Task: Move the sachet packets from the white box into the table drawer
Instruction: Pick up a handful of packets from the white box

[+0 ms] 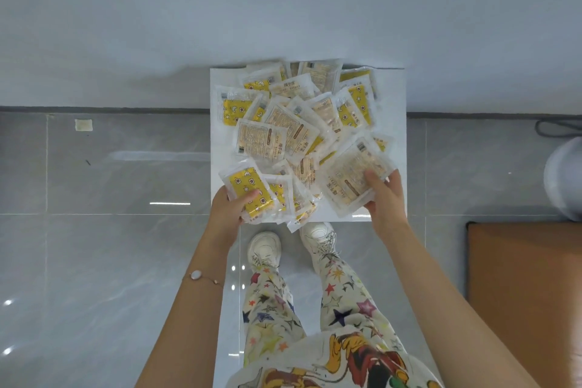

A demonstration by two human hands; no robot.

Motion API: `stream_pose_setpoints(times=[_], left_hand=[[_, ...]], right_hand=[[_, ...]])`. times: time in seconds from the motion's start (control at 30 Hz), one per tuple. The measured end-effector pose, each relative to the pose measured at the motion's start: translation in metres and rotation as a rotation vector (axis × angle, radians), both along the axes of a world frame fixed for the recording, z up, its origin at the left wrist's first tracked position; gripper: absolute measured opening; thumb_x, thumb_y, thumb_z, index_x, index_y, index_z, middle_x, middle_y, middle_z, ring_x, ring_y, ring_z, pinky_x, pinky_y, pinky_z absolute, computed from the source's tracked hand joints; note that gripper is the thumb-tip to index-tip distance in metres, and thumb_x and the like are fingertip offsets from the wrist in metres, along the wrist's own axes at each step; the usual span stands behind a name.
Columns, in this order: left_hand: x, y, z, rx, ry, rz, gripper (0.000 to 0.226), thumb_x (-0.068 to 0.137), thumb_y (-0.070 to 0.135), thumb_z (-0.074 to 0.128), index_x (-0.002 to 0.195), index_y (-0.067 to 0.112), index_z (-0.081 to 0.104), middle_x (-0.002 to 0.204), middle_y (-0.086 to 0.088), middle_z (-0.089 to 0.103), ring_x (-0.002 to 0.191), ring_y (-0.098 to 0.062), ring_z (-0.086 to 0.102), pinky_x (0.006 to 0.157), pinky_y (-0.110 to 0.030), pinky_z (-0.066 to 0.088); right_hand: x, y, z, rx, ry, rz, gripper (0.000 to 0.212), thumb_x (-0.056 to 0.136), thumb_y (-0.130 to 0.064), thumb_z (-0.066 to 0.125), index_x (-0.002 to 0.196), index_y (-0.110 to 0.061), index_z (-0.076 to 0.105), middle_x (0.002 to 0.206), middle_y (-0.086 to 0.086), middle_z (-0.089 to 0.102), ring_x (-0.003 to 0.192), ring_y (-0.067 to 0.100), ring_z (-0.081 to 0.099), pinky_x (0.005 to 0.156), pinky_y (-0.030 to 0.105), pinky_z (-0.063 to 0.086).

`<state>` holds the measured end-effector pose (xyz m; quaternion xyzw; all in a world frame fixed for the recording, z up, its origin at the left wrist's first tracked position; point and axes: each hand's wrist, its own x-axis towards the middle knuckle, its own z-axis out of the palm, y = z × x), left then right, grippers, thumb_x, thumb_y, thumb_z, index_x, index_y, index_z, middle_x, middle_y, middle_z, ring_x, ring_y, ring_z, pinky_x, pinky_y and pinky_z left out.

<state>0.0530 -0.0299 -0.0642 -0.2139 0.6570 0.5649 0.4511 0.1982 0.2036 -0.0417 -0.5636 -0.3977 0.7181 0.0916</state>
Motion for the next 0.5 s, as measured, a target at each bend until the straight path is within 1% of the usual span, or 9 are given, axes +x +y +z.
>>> stream_pose_setpoints(times=[0.07,0.17,0.27,0.37,0.43,0.5], left_hand=[[-0.001,0.000,0.023,0.060,0.025,0.044,0.040,0.083,0.001,0.069,0.119,0.016,0.061,0.110,-0.006,0.072,0.100,-0.024,0.070,0.075,-0.036,0.059],[-0.008,0.000,0.066,0.084,0.085,0.110,0.043,0.080,0.000,0.071,0.119,0.016,0.060,0.108,-0.005,0.073,0.097,-0.025,0.071,0.068,-0.033,0.059],[-0.015,-0.008,0.109,0.083,0.132,0.222,0.053,0.079,0.000,0.072,0.128,0.009,0.054,0.115,-0.013,0.069,0.101,-0.031,0.069,0.075,-0.041,0.060],[-0.017,-0.025,0.147,0.108,0.161,0.307,0.064,0.078,0.003,0.072,0.136,0.007,0.044,0.122,-0.018,0.064,0.107,-0.035,0.066,0.081,-0.046,0.059],[-0.014,-0.037,0.169,0.085,0.201,0.350,0.064,0.080,0.003,0.072,0.135,0.012,0.039,0.122,-0.016,0.063,0.106,-0.032,0.066,0.079,-0.046,0.059],[-0.009,-0.051,0.190,0.034,0.253,0.385,0.063,0.080,0.006,0.074,0.126,0.024,0.037,0.117,-0.008,0.063,0.099,-0.023,0.069,0.072,-0.040,0.060]], right_hand=[[-0.013,-0.001,0.022,-0.021,0.056,0.105,0.029,0.095,-0.010,0.058,0.121,-0.022,0.052,0.115,0.006,0.065,0.102,0.025,0.067,0.072,0.039,0.059],[-0.033,-0.004,0.063,-0.052,0.155,0.270,0.031,0.092,-0.008,0.061,0.118,-0.022,0.055,0.106,0.004,0.070,0.096,0.025,0.070,0.068,0.034,0.058],[-0.051,-0.011,0.104,-0.070,0.197,0.389,0.033,0.091,-0.006,0.063,0.120,-0.019,0.054,0.105,0.006,0.070,0.097,0.027,0.069,0.071,0.035,0.058],[-0.068,-0.022,0.141,-0.085,0.209,0.455,0.035,0.090,-0.006,0.064,0.120,-0.020,0.055,0.108,0.007,0.070,0.099,0.027,0.069,0.073,0.038,0.059],[-0.077,-0.030,0.163,-0.087,0.223,0.521,0.035,0.090,-0.007,0.064,0.122,-0.020,0.057,0.112,0.007,0.070,0.101,0.028,0.068,0.077,0.041,0.059],[-0.084,-0.039,0.183,-0.072,0.243,0.621,0.032,0.090,-0.008,0.064,0.117,-0.024,0.062,0.113,0.005,0.070,0.103,0.027,0.068,0.079,0.040,0.059]])
